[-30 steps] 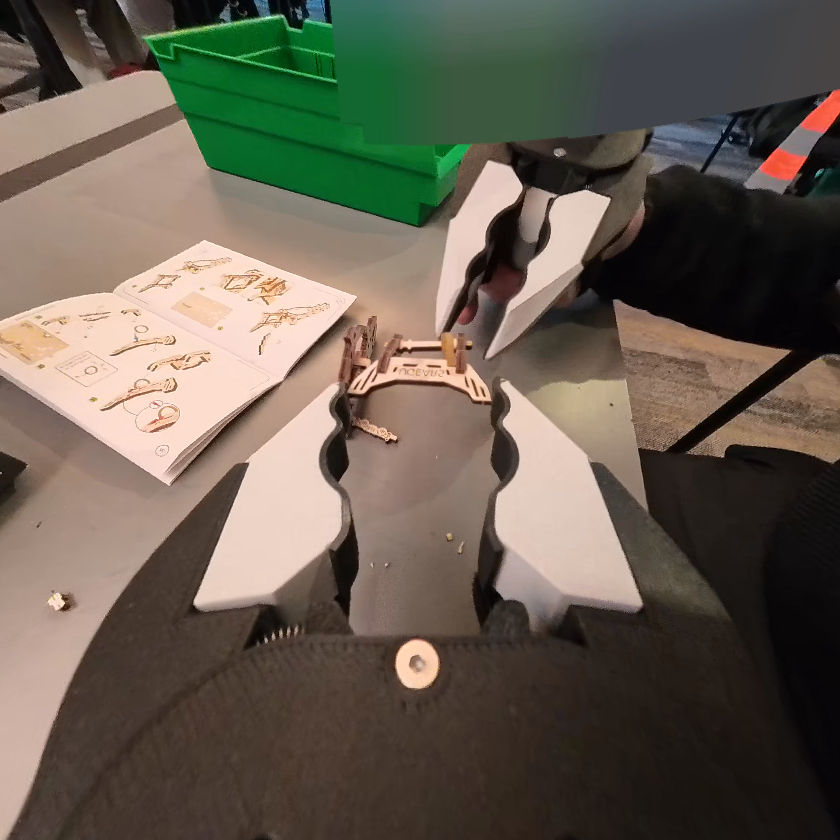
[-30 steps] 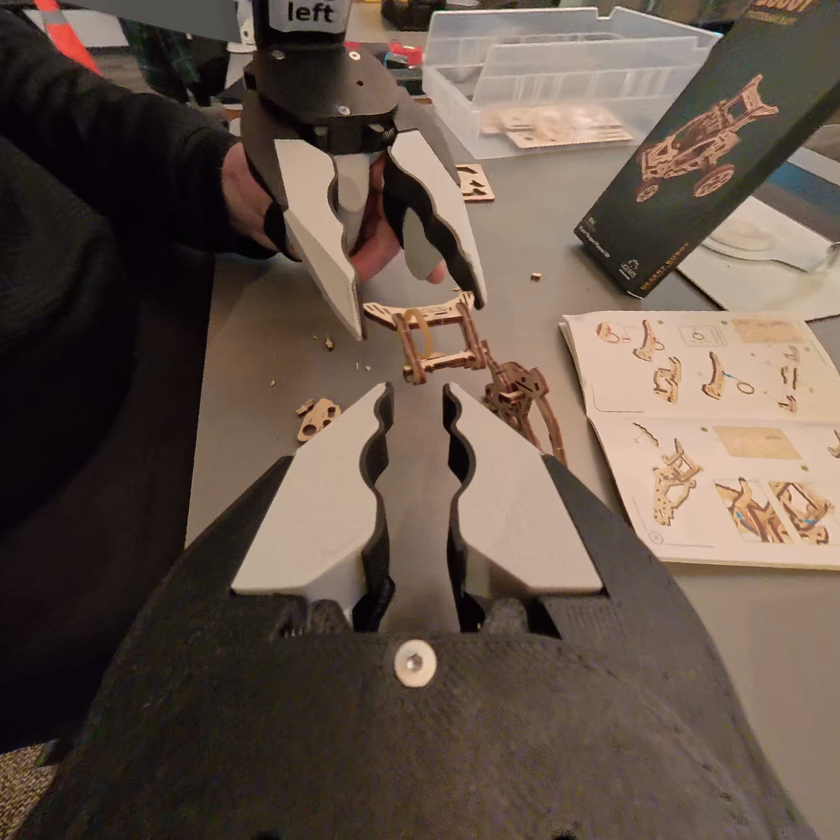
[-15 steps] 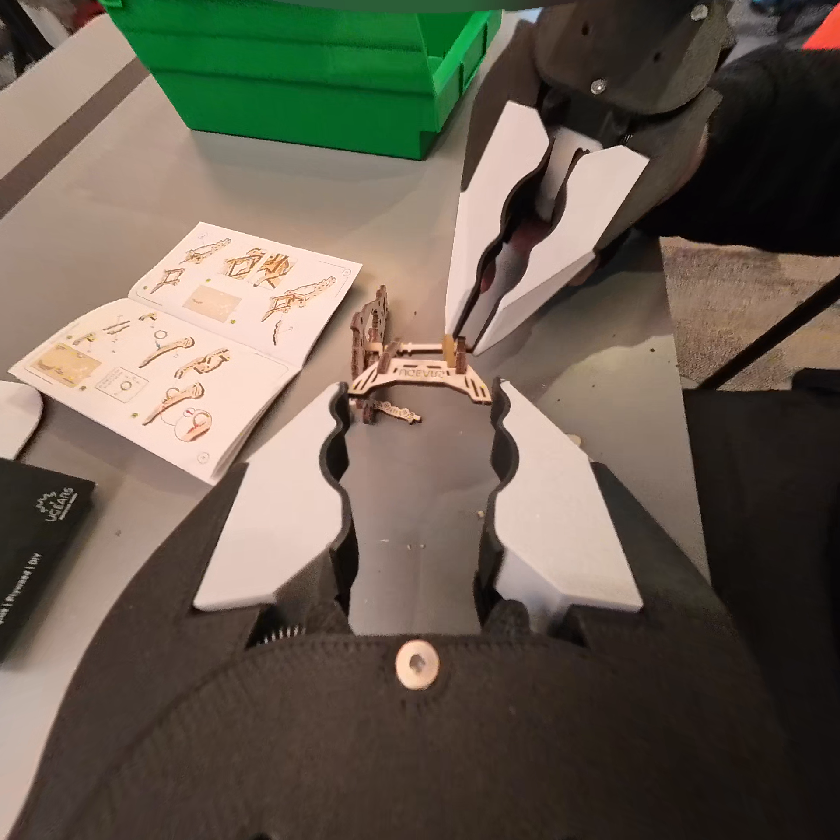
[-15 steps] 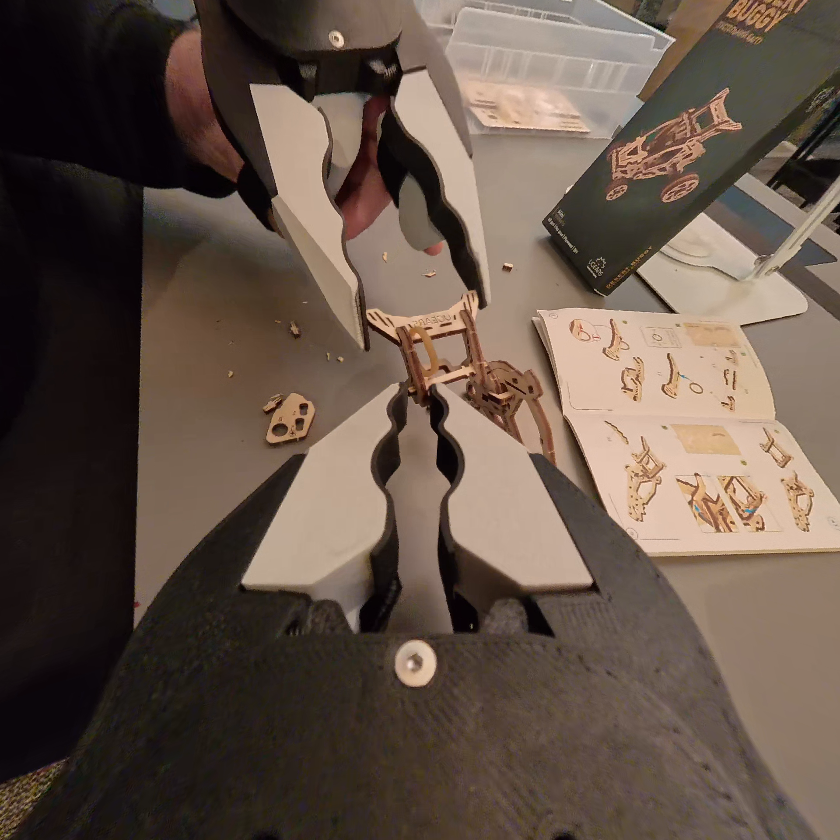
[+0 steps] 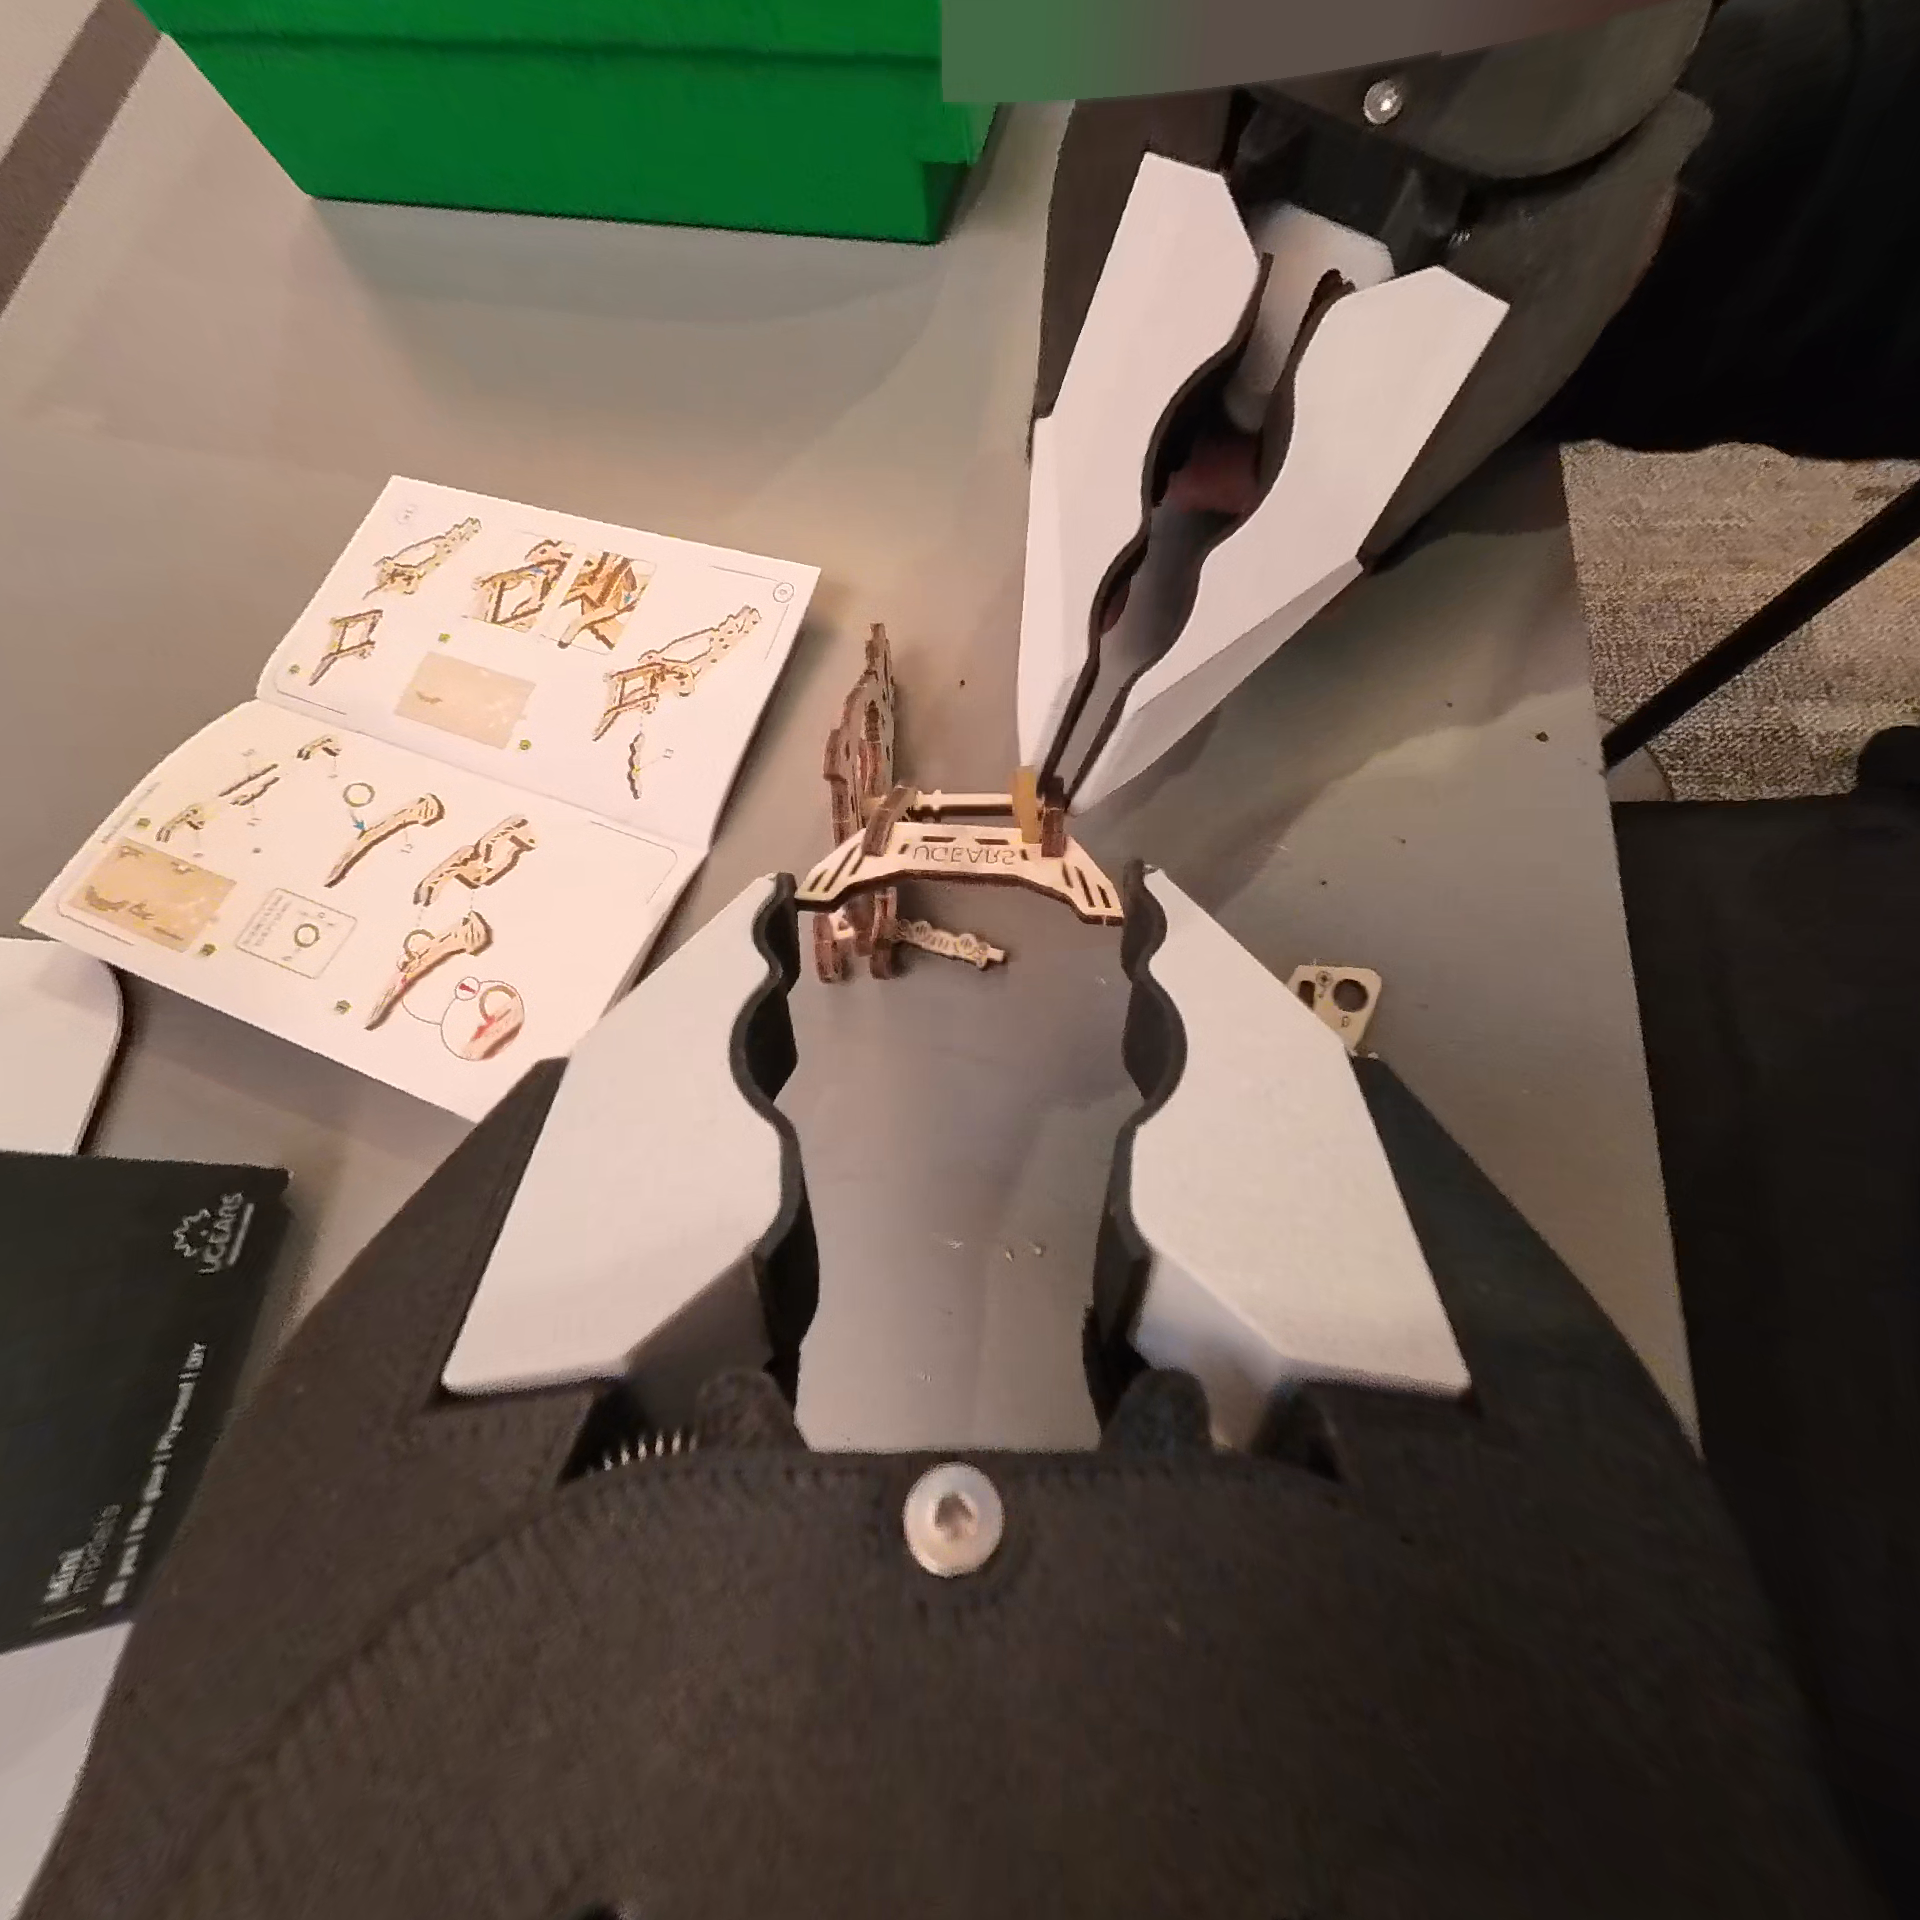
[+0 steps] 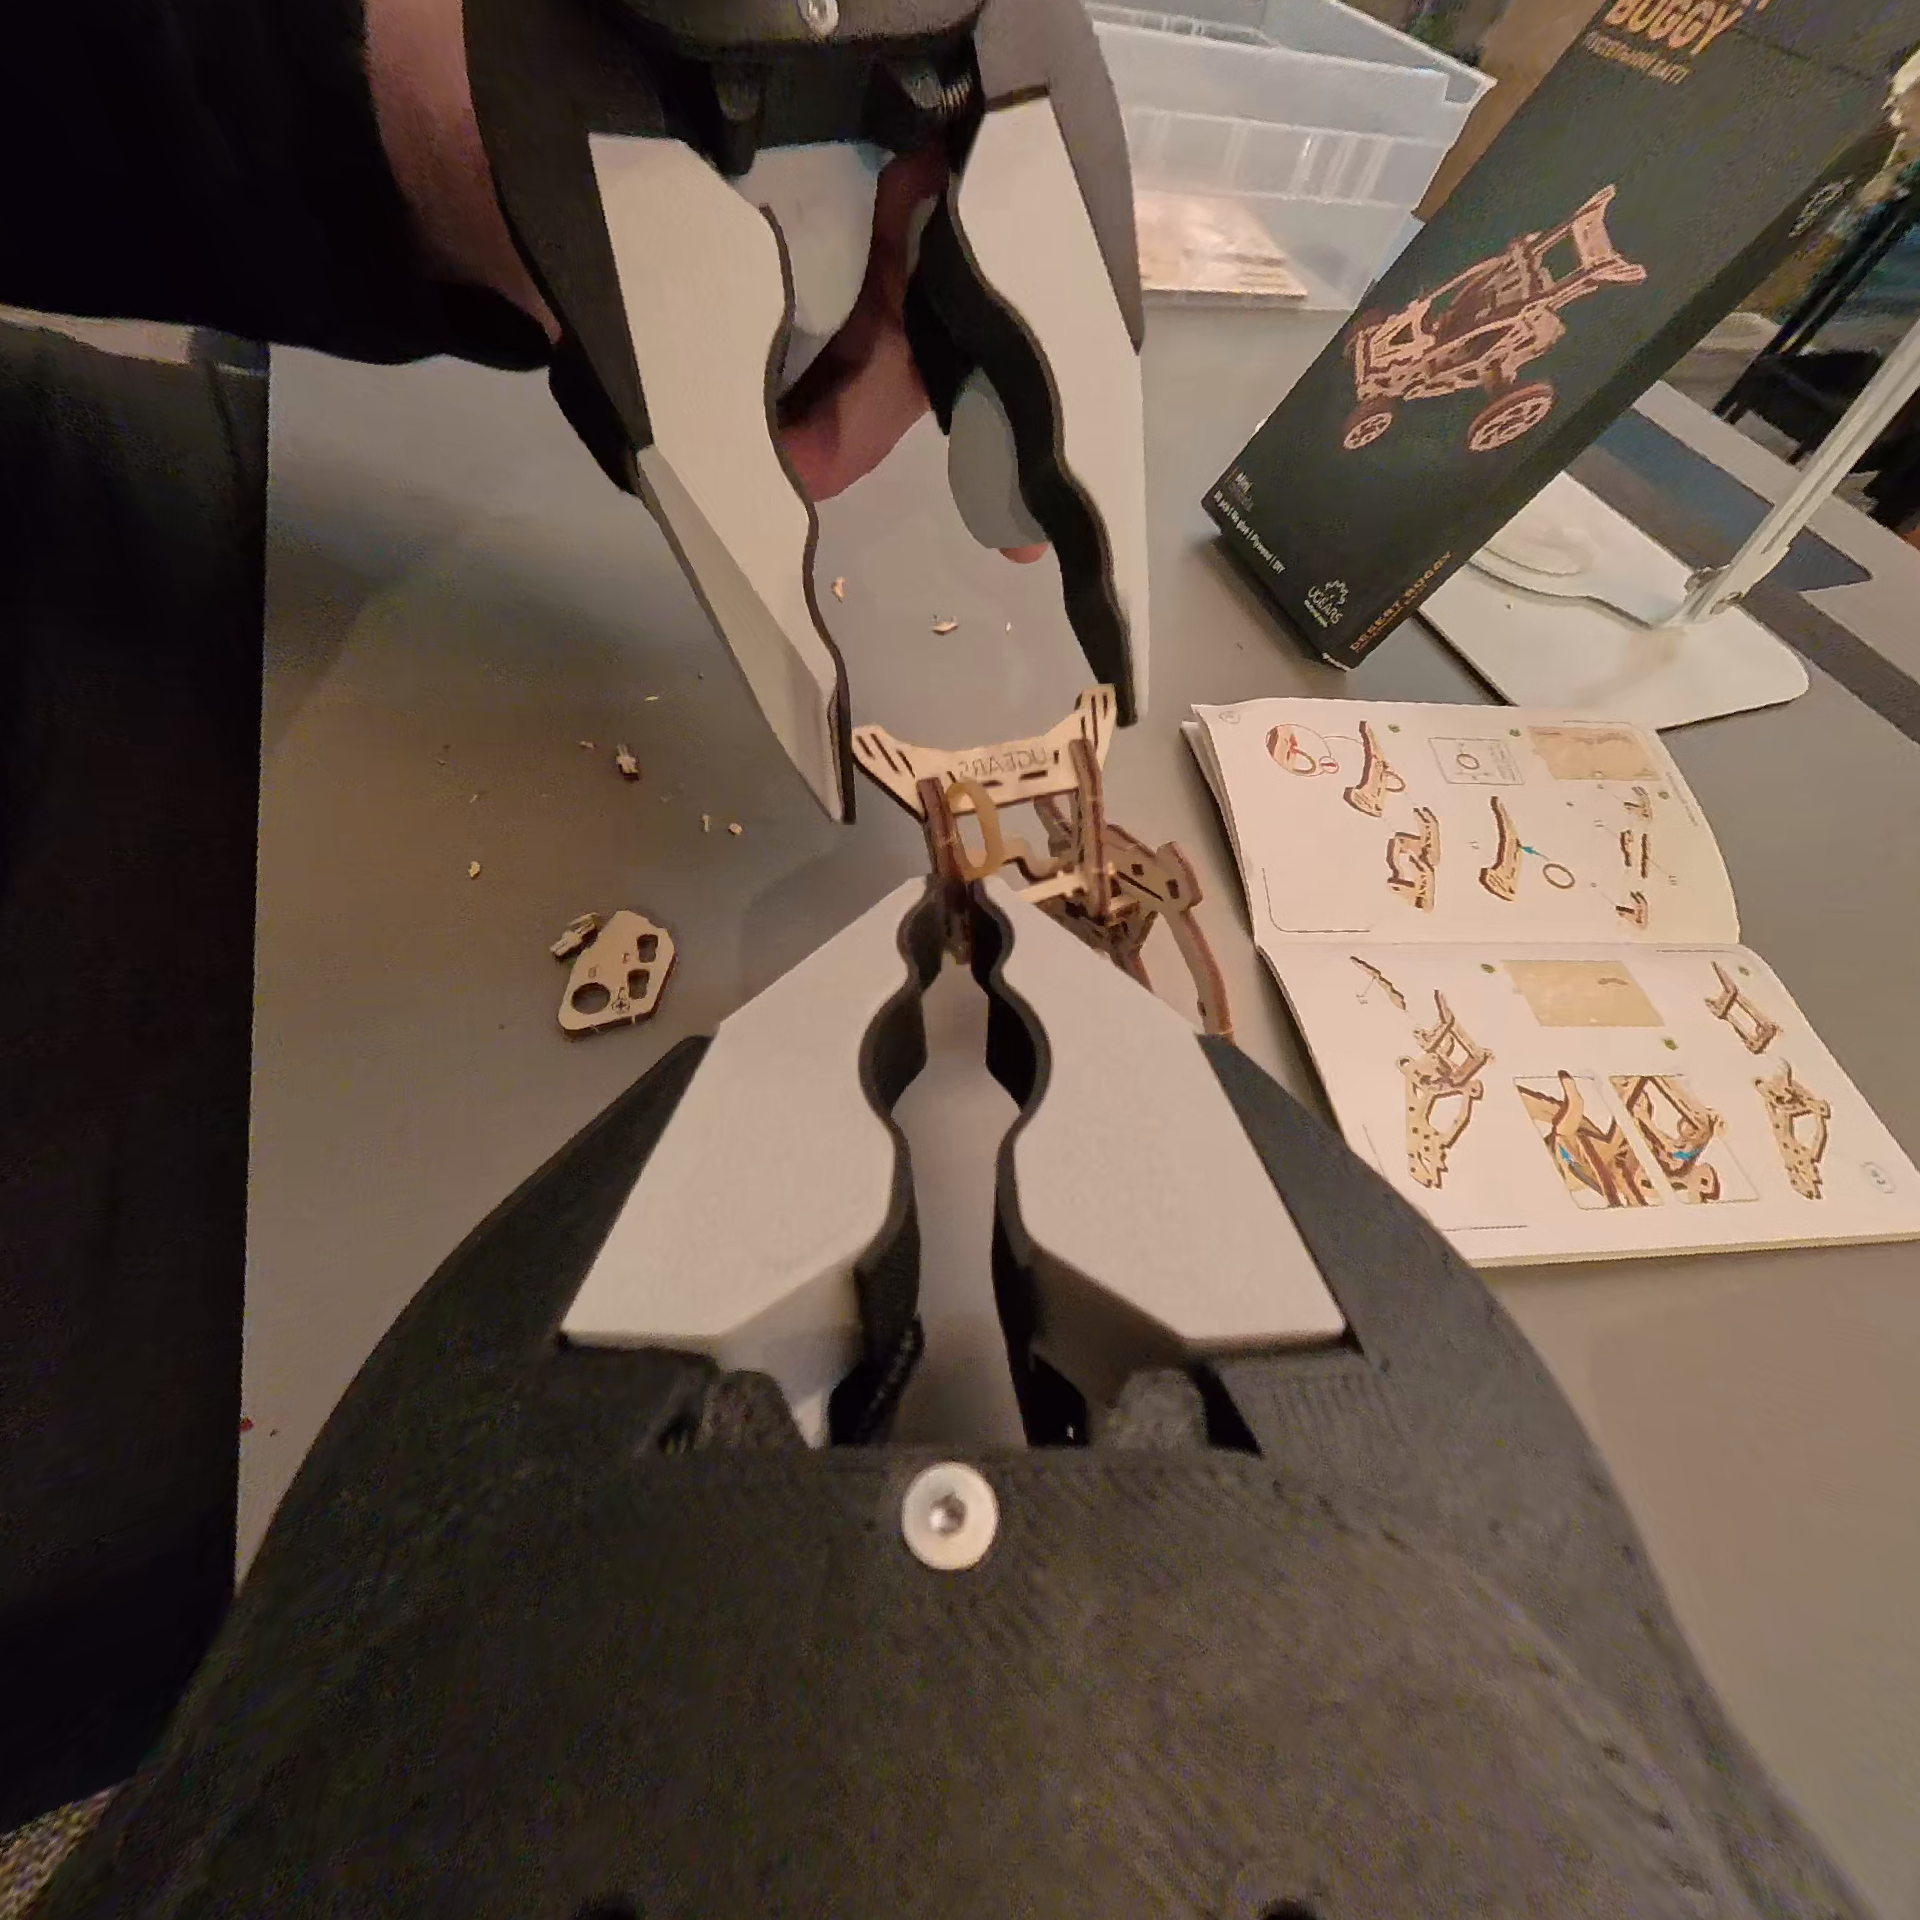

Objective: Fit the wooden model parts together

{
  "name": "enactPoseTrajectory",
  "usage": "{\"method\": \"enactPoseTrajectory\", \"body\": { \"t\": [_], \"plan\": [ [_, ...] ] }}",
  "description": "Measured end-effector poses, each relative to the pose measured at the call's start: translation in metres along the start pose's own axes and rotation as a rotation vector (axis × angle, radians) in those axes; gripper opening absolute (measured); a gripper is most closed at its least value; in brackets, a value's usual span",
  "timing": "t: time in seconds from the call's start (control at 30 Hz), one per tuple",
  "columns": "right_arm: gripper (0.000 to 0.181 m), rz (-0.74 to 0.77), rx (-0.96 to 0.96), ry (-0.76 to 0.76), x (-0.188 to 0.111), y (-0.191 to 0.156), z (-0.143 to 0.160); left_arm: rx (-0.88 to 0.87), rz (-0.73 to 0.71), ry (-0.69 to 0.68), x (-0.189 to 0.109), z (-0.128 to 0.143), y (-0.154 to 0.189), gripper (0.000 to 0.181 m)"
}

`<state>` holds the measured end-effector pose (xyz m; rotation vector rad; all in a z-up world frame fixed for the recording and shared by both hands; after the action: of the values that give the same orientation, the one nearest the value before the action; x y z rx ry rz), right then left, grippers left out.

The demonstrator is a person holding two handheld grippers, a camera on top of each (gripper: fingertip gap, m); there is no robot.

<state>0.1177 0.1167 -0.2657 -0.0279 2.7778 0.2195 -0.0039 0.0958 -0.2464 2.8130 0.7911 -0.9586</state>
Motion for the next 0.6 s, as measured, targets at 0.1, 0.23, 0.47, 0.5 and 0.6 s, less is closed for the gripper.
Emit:
{"method": "enactPoseTrajectory", "body": {
  "t": [0.1, 0.23, 0.47, 0.5, 0.6],
  "plan": [
    [0.001, -0.004, 0.006, 0.005, 0.001, 0.001, -0.001, 0.01, 0.005, -0.027, 0.001, -0.001, -0.001, 0.061],
    [0.003, -0.016, 0.016, 0.03, 0.0, 0.001, -0.003, 0.023, 0.017, -0.055, 0.002, -0.003, -0.001, 0.06],
    [0.014, -0.008, 0.01, 0.046, -0.011, 0.006, -0.004, 0.063, 0.018, -0.102, -0.004, -0.008, -0.004, 0.06],
    [0.014, 0.005, 0.007, 0.043, -0.013, 0.01, -0.003, 0.064, 0.022, -0.107, -0.005, -0.01, -0.005, 0.06],
    [0.02, 0.038, -0.001, 0.033, -0.017, 0.023, -0.002, 0.075, 0.025, -0.122, -0.006, -0.014, -0.005, 0.06]
  ]
}}
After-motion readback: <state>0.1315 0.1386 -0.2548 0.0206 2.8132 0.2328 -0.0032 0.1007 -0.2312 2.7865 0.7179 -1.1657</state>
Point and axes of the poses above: each gripper's, where its closed fingertips meet, x out along the fingers, z out of its underside, y = z × x across the jaws, the point moved 7 cm from there along -x, back along the fingers, and after that the axes turned 4 degrees about y, right-handed, at the moved point
